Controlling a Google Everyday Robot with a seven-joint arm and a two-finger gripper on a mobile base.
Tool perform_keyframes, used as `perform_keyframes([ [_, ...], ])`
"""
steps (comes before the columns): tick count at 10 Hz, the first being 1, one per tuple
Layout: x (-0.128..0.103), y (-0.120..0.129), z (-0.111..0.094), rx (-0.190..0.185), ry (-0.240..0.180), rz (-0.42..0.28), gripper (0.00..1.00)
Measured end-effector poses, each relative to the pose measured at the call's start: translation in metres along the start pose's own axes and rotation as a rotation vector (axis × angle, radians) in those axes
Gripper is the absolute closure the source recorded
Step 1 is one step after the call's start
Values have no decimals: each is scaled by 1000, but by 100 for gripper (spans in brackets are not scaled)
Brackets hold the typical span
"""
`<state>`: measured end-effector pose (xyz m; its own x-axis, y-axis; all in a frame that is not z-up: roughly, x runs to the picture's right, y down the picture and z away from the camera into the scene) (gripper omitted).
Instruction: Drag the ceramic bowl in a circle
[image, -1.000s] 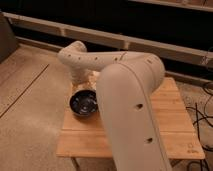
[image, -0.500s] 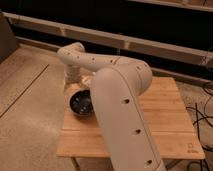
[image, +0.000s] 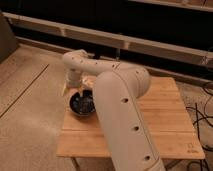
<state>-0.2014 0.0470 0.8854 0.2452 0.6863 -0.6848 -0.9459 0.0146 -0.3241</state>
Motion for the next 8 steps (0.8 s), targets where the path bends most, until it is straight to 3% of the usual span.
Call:
perform_keyframes([
  [2,1,6,7,14,32,-29,35],
  [7,2,5,6,16,37,-34,35],
  [8,2,6,4,42,39,-69,35],
])
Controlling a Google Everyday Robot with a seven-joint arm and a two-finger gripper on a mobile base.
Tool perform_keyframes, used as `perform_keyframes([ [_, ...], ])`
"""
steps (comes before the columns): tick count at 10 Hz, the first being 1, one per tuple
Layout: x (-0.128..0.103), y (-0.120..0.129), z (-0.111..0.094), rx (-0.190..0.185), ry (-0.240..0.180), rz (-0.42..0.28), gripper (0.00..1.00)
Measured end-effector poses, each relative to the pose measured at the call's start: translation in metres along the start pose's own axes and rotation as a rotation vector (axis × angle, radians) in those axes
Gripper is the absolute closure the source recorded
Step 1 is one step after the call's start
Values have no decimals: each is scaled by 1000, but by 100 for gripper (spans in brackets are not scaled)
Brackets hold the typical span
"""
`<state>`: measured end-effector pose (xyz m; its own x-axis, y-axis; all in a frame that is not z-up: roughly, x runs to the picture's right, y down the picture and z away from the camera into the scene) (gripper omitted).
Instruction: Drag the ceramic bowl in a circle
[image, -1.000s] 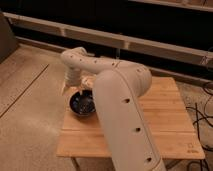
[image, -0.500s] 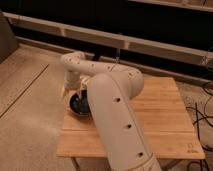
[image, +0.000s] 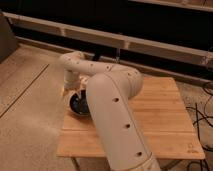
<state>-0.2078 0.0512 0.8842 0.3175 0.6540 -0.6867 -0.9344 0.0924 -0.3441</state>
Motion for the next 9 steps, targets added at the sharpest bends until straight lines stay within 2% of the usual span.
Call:
perform_keyframes([
  [2,3,25,1,47,11,-97,35],
  [4,12,35,8,101,45,-138,35],
  [7,16,37,16,160,77,-144,35],
  [9,18,29,27,192,107,-113,35],
])
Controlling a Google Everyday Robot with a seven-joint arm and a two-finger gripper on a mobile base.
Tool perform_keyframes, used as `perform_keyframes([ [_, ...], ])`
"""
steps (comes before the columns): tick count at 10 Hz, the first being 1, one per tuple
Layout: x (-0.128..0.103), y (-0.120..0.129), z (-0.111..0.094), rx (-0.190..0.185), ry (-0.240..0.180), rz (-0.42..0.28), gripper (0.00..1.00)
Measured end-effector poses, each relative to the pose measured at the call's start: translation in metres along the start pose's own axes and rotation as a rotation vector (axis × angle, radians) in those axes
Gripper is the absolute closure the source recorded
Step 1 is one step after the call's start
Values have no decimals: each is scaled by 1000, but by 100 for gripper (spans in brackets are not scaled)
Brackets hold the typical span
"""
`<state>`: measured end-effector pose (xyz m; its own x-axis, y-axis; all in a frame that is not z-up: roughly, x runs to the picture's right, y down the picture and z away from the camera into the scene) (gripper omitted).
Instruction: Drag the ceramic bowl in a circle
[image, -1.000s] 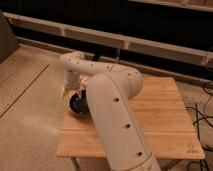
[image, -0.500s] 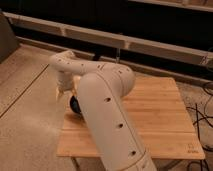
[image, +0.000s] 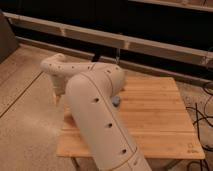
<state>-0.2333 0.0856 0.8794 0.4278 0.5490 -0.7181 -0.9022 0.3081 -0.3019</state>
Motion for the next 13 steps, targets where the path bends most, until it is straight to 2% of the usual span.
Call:
perform_keyframes([
  [1,-1,-6,9,11,18,28,35],
  [3,-16,-8,17,-11,-17,40,35],
  [6,-33,2,17,-51,-89,-29,35],
  [8,-34,4,21,-82,-110,-53,35],
  [9,-32,2,23,-87,-106,-52,36],
  [10,-28,-1,27,-86,-94,-49,42],
  [13,-17,-14,38,-23,-41,-52,74],
])
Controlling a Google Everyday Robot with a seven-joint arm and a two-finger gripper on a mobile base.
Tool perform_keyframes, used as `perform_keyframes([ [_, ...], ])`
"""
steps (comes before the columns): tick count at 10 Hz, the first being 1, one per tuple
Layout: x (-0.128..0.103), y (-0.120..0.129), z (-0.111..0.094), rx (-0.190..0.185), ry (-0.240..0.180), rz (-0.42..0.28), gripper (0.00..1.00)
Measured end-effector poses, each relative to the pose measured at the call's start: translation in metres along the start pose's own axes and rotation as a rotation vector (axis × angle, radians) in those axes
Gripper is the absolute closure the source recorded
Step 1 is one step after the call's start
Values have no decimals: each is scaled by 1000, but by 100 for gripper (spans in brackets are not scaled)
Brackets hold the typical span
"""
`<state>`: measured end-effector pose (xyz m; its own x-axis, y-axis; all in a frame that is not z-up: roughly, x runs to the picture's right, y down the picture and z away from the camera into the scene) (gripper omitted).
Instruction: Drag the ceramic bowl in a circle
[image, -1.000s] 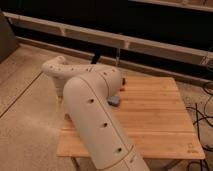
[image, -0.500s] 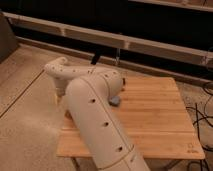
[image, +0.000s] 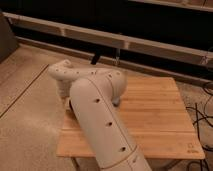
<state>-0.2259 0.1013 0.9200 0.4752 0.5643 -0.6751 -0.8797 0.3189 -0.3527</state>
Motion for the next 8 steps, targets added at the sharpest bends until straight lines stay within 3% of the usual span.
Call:
perform_keyframes([
  [2,-3,2,0,25,0,4,95],
  [3,-4,3,-1,32,-4,2,99],
  [5,-9,9,-10,44,-37,-32,100],
  [8,-18,45,-40,63,-126,-168,100],
])
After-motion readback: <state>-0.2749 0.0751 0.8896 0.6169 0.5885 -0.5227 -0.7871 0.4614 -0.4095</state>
